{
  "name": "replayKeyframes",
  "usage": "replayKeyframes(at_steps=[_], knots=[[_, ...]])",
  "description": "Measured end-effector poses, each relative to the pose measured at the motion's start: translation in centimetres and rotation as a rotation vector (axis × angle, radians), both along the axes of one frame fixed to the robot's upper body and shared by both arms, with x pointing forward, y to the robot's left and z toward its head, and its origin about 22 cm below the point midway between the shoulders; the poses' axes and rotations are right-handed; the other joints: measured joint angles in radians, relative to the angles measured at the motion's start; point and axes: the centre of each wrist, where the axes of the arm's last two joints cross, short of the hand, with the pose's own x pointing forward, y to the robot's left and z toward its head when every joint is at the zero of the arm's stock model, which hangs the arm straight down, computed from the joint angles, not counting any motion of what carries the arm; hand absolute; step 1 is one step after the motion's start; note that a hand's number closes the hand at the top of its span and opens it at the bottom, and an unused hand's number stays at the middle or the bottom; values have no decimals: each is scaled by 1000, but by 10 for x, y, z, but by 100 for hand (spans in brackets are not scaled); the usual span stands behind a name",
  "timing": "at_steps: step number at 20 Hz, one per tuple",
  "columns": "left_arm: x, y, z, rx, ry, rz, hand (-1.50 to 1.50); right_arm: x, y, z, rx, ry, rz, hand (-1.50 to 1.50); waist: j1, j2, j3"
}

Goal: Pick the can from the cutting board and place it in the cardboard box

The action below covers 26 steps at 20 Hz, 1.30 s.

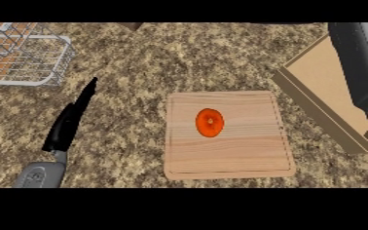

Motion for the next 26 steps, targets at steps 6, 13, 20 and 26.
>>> replayKeyframes(at_steps=[6,13,20,26], knots=[[0,-3,3,-5,1,4,0,-14,-56,-14,51,37,-85,150,-7,-1,0],[1,-2,-2,-3,2,4,0,-31,-105,-52,317,87,-153,-150,-11,1,1],[4,1,0,-2,-4,-6,0,-46,-130,-84,430,-41,-27,-150,2,5,2],[3,-5,-2,-4,-3,-13,0,-53,-134,-82,413,-399,92,-150,6,6,3]])
